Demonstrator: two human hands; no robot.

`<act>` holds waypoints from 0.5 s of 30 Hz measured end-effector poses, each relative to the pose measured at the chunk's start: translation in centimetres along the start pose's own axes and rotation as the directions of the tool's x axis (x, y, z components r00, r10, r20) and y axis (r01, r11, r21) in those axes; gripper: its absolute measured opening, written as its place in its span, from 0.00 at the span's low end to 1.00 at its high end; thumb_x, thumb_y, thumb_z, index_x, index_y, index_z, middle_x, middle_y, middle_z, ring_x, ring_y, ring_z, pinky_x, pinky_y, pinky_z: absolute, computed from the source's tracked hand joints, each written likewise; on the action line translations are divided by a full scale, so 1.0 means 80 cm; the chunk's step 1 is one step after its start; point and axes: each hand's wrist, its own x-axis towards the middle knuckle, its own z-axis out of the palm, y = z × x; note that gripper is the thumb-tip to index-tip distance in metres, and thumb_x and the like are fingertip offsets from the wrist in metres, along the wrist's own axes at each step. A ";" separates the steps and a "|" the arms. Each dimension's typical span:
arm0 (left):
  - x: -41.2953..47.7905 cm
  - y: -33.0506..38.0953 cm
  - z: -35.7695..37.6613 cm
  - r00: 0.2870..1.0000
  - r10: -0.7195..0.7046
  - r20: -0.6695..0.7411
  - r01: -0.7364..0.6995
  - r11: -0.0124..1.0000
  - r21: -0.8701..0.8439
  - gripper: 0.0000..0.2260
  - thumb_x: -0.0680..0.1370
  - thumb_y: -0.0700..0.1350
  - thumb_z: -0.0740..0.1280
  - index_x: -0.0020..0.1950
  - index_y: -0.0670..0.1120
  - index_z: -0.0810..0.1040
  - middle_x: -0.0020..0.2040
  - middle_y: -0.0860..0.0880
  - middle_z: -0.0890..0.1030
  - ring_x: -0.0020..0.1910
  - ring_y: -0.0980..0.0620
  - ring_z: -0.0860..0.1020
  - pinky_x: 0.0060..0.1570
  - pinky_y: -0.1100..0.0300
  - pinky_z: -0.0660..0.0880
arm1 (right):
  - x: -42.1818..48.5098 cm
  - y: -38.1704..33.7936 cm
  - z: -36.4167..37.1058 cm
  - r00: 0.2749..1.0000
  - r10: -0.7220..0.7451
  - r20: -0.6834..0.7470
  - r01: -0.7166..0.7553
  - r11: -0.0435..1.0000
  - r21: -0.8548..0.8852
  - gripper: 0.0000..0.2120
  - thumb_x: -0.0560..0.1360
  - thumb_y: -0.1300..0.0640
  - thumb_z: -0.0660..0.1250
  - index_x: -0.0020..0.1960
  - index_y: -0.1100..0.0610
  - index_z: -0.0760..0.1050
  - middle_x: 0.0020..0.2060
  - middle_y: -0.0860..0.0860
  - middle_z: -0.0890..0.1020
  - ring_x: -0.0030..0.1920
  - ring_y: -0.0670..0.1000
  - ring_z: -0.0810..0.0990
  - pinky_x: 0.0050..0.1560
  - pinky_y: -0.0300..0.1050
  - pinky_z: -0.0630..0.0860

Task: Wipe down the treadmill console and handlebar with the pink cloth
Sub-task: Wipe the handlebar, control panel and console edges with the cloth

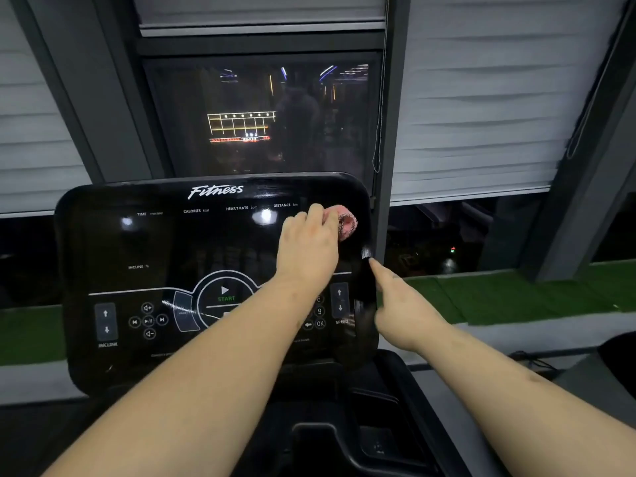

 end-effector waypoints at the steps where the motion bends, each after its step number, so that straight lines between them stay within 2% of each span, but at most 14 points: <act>1: -0.011 0.006 0.004 1.000 0.014 -0.006 -0.014 1.000 -0.012 0.16 0.77 0.43 0.67 0.65 0.44 0.77 0.52 0.45 0.76 0.42 0.46 0.75 0.44 0.50 0.72 | 0.001 0.001 0.000 1.000 0.010 -0.011 -0.010 1.000 0.020 0.47 0.73 0.68 0.61 0.82 0.39 0.43 0.81 0.45 0.59 0.73 0.52 0.71 0.65 0.51 0.77; 3: -0.039 0.018 0.013 0.999 0.047 0.019 -0.046 0.998 -0.051 0.19 0.76 0.44 0.68 0.68 0.44 0.75 0.54 0.45 0.75 0.44 0.46 0.75 0.46 0.50 0.71 | 0.004 0.004 0.001 0.999 0.023 -0.030 -0.022 0.998 0.055 0.48 0.72 0.68 0.61 0.81 0.38 0.42 0.79 0.47 0.64 0.71 0.51 0.73 0.64 0.52 0.78; 5: -0.072 0.033 0.025 0.995 0.082 0.056 -0.076 0.992 -0.099 0.23 0.75 0.43 0.68 0.70 0.43 0.72 0.56 0.44 0.75 0.47 0.44 0.75 0.49 0.49 0.71 | 0.004 0.006 0.002 0.998 0.041 -0.037 -0.039 0.997 0.069 0.48 0.73 0.68 0.61 0.81 0.39 0.43 0.78 0.47 0.65 0.71 0.51 0.74 0.64 0.50 0.77; 9: -0.144 0.059 0.057 0.974 0.212 0.086 -0.198 0.969 -0.147 0.21 0.74 0.43 0.63 0.68 0.42 0.76 0.53 0.45 0.76 0.45 0.44 0.75 0.46 0.49 0.72 | 0.002 0.002 0.003 0.997 0.068 -0.030 -0.065 0.994 0.091 0.47 0.74 0.68 0.63 0.82 0.42 0.46 0.78 0.50 0.66 0.72 0.52 0.72 0.69 0.52 0.74; 11: -0.176 0.067 0.071 0.947 0.302 0.112 -0.286 0.948 -0.139 0.21 0.74 0.44 0.59 0.65 0.43 0.78 0.51 0.45 0.76 0.43 0.44 0.74 0.44 0.49 0.71 | 0.002 0.000 0.002 0.997 0.069 -0.030 -0.067 0.995 0.077 0.45 0.74 0.70 0.60 0.83 0.42 0.47 0.77 0.51 0.68 0.68 0.52 0.75 0.61 0.48 0.78; 13: -0.191 0.068 0.076 0.920 0.363 0.148 -0.348 0.930 -0.116 0.21 0.74 0.45 0.61 0.65 0.43 0.77 0.50 0.46 0.76 0.43 0.45 0.74 0.45 0.50 0.70 | 0.000 0.000 0.001 0.997 0.069 -0.015 -0.068 0.994 0.080 0.46 0.73 0.72 0.58 0.83 0.42 0.47 0.78 0.50 0.66 0.62 0.52 0.78 0.46 0.40 0.76; 15: -0.180 0.061 0.071 0.907 0.398 0.140 -0.389 0.917 -0.085 0.20 0.74 0.45 0.63 0.65 0.44 0.77 0.49 0.47 0.75 0.42 0.45 0.74 0.44 0.50 0.69 | 0.000 0.000 0.001 0.998 0.061 -0.014 -0.060 0.994 0.087 0.46 0.73 0.71 0.58 0.83 0.43 0.47 0.79 0.51 0.65 0.63 0.53 0.79 0.46 0.40 0.73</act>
